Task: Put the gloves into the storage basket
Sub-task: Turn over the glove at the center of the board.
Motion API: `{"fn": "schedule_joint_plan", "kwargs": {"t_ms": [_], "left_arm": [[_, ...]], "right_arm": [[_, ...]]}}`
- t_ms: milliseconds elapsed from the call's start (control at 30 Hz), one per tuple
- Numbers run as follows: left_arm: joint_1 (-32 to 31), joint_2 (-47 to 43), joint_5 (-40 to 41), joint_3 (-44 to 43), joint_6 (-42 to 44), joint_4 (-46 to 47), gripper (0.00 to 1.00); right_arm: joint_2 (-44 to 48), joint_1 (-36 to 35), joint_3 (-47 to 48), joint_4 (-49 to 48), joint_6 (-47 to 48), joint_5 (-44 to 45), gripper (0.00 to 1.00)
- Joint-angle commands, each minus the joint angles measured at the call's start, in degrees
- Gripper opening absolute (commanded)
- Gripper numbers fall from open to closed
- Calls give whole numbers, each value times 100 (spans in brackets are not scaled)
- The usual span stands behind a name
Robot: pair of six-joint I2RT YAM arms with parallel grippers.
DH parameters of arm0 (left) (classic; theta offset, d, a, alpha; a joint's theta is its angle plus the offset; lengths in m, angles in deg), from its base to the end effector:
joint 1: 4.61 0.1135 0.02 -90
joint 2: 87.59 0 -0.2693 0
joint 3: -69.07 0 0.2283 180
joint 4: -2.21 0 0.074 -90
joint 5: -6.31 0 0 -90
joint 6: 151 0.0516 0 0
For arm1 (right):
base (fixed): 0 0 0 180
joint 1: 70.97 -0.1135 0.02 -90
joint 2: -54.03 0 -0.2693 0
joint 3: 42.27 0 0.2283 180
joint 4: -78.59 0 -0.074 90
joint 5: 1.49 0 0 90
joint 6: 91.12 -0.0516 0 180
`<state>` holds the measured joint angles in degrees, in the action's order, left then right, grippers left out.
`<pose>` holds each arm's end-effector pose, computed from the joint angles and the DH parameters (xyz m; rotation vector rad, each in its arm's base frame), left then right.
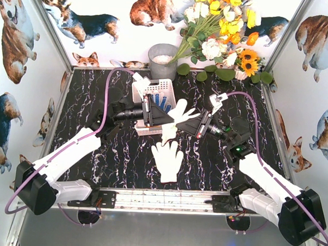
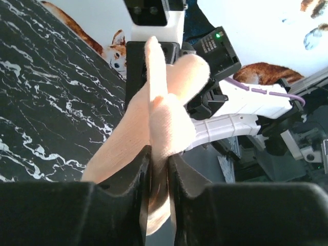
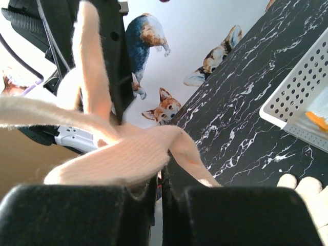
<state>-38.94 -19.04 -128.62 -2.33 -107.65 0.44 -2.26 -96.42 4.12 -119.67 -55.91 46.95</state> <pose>0.1942 -0.1768 0.3776 0.5281 1.7615 -1.6543 0.1721 0.1198 0.3146 -0.2666 1.6742 1.6083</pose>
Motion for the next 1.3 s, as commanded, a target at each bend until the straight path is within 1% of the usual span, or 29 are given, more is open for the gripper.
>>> {"fn": "schedule_joint_plan", "kwargs": {"t_ms": [0, 67, 167, 200, 267, 333, 467, 567, 733, 833, 933, 1033, 1133, 1267], "left_arm": [[-48, -113, 244, 109, 324, -268, 23], [-40, -142, 459, 175, 515, -522, 35], [-22, -190, 793, 357, 603, -575, 48], [-23, -196, 845, 427, 566, -504, 50], [-21, -188, 838, 517, 502, -373, 52], [-21, -183, 845, 552, 551, -444, 53], [0, -274, 1137, 539, 1100, -1075, 54], [66, -394, 1232, 546, 1287, -1335, 54], [84, -439, 1019, 703, 1090, -982, 44], [84, -365, 853, 767, 936, -783, 35], [84, -364, 942, 791, 948, -846, 24], [84, -415, 1162, 742, 1069, -1128, 11], [84, -484, 1380, 705, 1119, -1384, 0], [84, -501, 1549, 678, 1105, -1698, 0]], "right_arm": [[166, -30, 24, -270, -56, 275, 0], [178, -30, 50, 58, -67, 398, 0], [192, -30, 22, 434, -87, 424, 0], [200, -30, -15, 488, -112, 424, 0], [248, -30, -126, 549, -160, 439, 0], [354, -30, -210, 718, -158, 546, 0], [564, -30, -308, 1061, -122, 852, 0], [638, -30, -329, 1217, -97, 974, 0], [572, -30, -329, 1212, -102, 934, 0], [518, -30, -324, 1184, -118, 897, 0], [520, -30, -325, 1174, -120, 910, 0], [553, -30, -320, 1251, -84, 975, 0], [546, -30, -253, 1598, 47, 1085, 0], [414, -49, -36, 2334, 447, 1029, 0]]}}
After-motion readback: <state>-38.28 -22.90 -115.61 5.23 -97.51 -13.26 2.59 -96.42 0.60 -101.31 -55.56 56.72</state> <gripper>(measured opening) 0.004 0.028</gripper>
